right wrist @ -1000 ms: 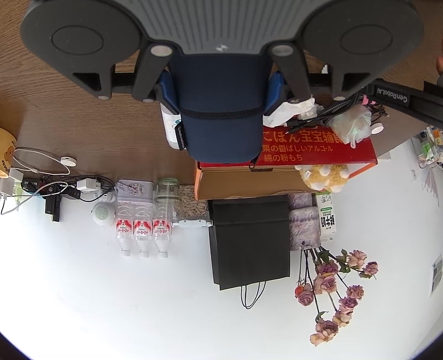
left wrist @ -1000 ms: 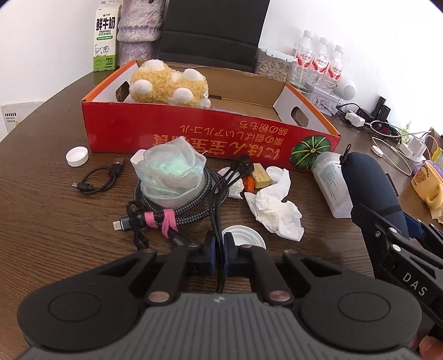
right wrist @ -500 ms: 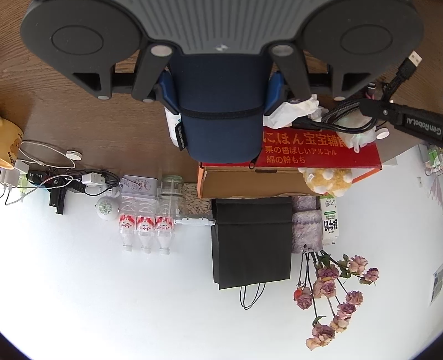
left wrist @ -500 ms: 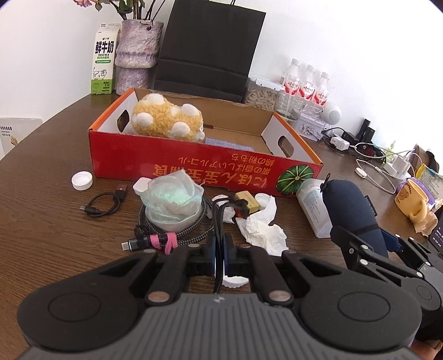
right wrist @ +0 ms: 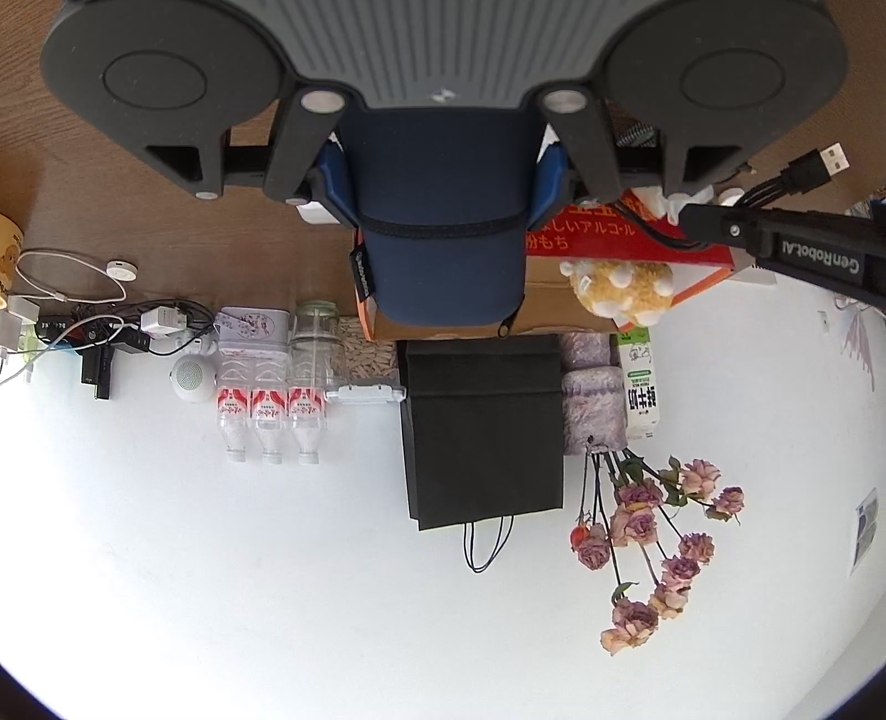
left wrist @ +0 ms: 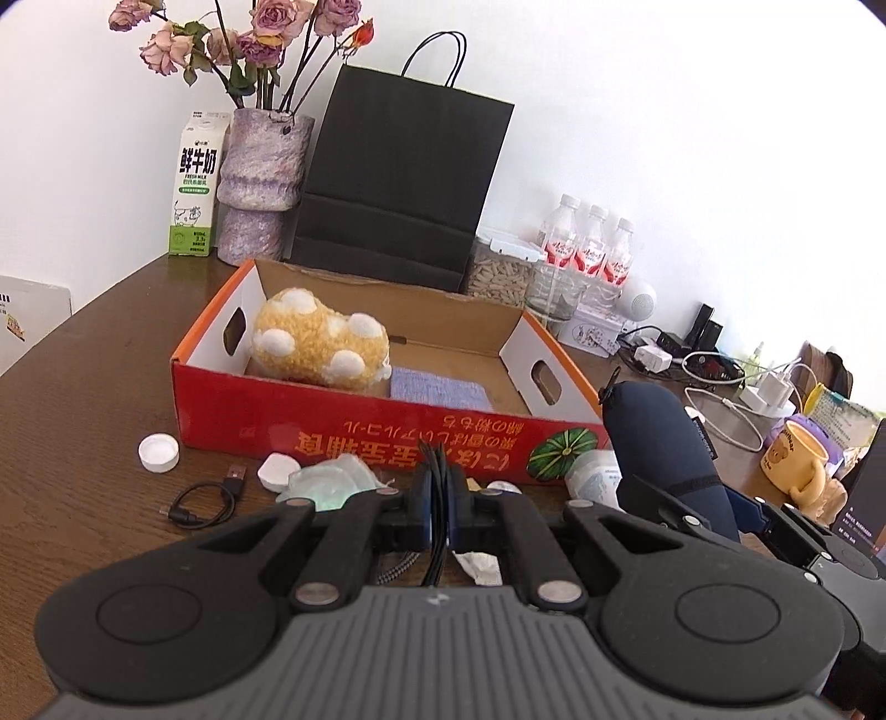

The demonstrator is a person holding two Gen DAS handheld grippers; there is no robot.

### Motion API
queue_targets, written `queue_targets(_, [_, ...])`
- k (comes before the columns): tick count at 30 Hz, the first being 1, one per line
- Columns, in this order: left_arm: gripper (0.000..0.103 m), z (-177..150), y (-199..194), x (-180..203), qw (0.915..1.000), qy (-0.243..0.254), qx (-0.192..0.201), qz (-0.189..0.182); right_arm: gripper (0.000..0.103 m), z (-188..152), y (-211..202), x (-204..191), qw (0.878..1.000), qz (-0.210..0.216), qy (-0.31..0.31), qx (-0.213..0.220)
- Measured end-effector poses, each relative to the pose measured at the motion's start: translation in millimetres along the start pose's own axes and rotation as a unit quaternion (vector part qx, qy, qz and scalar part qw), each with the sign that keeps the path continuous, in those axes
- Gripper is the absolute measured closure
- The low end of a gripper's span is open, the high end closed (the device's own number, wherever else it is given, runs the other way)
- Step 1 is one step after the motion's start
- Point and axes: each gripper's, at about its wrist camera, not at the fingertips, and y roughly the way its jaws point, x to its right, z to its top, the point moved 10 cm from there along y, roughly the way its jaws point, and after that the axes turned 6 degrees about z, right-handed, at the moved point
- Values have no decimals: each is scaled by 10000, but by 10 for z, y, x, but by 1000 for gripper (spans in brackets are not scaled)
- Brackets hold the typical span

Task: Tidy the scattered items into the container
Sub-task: 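Grasp the white bottle cap with the left tool while the right tool carries the glasses case, then drop the cap into the box with the left tool while the right tool drops the glasses case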

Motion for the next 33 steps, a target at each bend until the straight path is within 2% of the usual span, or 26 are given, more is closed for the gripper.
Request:
queue_targets(14, [97, 895, 81, 117, 9942, -161, 1007, -329, 41, 597, 506, -71, 9990, 34, 91, 427])
queue_targets(19, [97, 1117, 314, 155, 9908, -127, 1304, -330, 41, 779, 889, -22, 9985, 17, 170, 518])
queue_targets(22, [97, 1179, 587, 149, 9884, -74, 1482, -328, 41, 792, 1197, 33, 9985, 18, 292, 461])
queue_targets(24, [97, 1175, 854, 98, 9907, -17, 1358, -117, 41, 734, 1408, 87, 9983, -21, 453, 361])
queue_targets(27, [97, 1108, 1123, 34, 9935, -50, 1133, -73, 41, 586, 1605, 106, 9989, 47, 425, 193])
queue_targets(30, [97, 1006, 1299, 28, 9958, 160, 899, 84, 41, 450, 1690, 128, 9991, 58, 419, 8])
queue_targets(33, [97, 930, 1380, 4, 9966, 232, 777, 171, 41, 435, 1671, 124, 9994, 31, 356, 8])
